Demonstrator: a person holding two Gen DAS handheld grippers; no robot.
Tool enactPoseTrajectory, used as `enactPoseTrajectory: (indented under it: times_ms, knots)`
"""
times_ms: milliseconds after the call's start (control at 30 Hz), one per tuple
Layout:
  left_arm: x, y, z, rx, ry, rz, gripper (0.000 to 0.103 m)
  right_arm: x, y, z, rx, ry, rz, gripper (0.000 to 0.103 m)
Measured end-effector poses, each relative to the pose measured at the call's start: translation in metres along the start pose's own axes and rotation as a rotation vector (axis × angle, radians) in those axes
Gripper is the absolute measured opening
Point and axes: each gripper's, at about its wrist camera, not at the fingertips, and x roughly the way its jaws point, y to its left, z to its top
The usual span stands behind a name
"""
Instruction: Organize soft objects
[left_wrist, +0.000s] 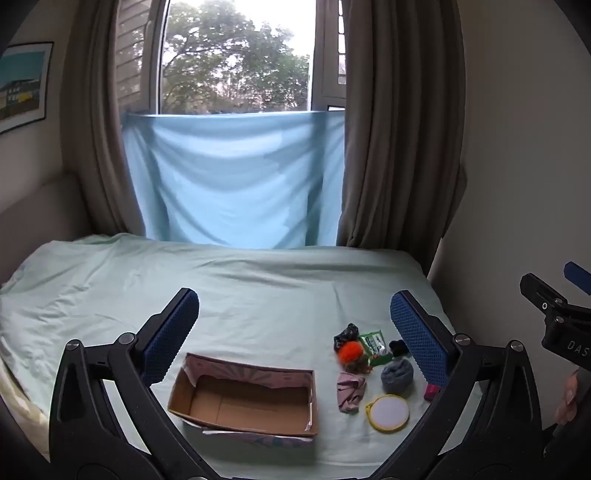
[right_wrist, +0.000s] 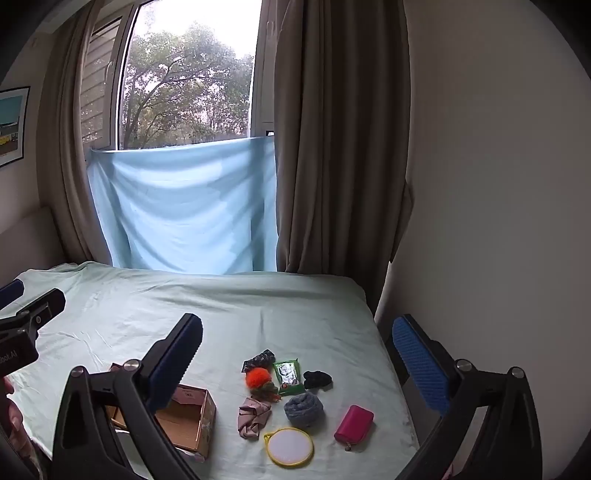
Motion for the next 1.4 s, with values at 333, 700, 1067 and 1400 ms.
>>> enactPoseTrajectory:
  times_ms: [333,700,1067,1400]
  knots:
    - [-0.005,-0.004,0.0,0.005,-0.003,-0.011,0.103,0.001,-0.001,-0.007,0.006,-0.013,0.011,0.103]
    - [-0.009,-0.008,-0.003,0.012,-0.009,0.001,0.103,0.001,-0.002,-0.009,0.01,-0.02,0.011,0.103]
    - [-0.015,-0.009,-0.005,0.008,-0.018,0.002,0.103,-0.002,-0.005,-0.012,0.016,-0.026,0.014,0.103]
    - [-0.019,-0.011,-0.004,0.017,-0.028,0.006,0.103,0.001,-0.007,-0.014,0.016,-0.033,0.015,0.103]
